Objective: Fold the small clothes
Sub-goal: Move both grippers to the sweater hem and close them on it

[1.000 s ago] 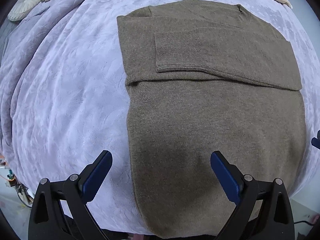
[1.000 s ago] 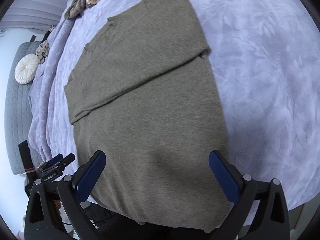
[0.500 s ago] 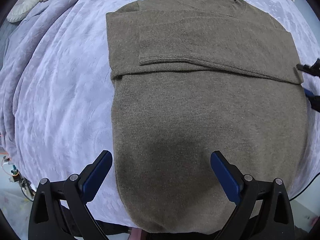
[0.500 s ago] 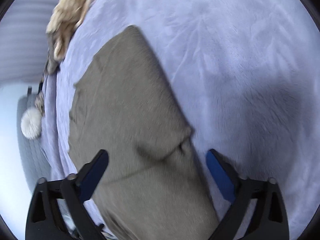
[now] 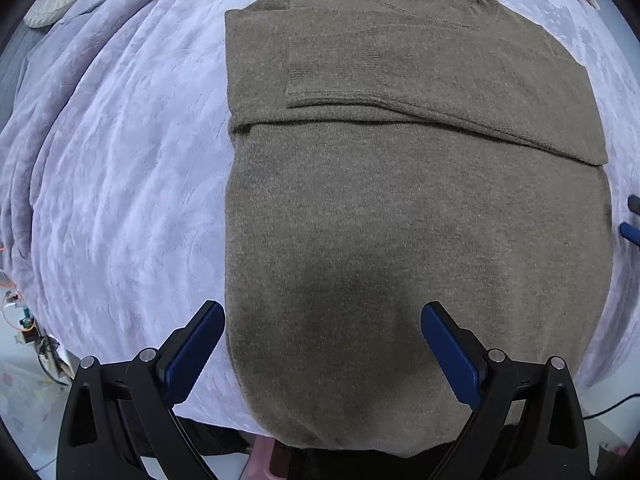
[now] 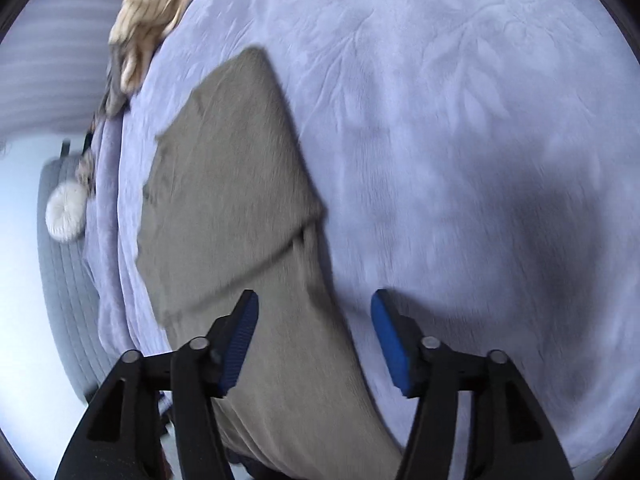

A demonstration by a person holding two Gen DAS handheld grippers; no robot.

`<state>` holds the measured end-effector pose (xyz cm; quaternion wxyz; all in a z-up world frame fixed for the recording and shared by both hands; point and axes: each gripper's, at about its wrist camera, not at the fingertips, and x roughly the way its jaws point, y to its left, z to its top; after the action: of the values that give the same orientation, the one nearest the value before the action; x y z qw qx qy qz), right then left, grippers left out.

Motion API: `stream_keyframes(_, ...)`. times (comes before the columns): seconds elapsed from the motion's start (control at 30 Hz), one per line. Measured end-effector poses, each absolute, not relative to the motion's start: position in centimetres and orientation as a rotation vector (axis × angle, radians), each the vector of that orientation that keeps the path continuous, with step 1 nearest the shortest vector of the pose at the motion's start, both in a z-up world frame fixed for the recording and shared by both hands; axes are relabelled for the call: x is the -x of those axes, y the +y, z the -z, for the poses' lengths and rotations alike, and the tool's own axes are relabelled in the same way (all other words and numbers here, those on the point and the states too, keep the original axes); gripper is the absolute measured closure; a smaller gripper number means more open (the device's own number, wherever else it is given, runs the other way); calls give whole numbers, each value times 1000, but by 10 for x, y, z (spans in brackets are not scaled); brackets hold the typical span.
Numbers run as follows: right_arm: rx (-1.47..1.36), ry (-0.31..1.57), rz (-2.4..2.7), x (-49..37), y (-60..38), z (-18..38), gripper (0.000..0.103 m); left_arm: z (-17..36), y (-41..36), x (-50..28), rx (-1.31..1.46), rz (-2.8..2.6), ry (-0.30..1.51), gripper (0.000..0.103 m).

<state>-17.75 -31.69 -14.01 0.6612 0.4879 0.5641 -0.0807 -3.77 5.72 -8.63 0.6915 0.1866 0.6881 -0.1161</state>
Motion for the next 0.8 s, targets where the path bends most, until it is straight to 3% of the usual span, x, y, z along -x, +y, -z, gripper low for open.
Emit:
stream_keyframes(0.43,-967,1438,-159,241,-231,152,39,93,109,110,-314,245,1606,4)
stream_keyframes(0.8,-990,1523,-68,307,-155,197,39,162,181,139,-159,346,1744,4)
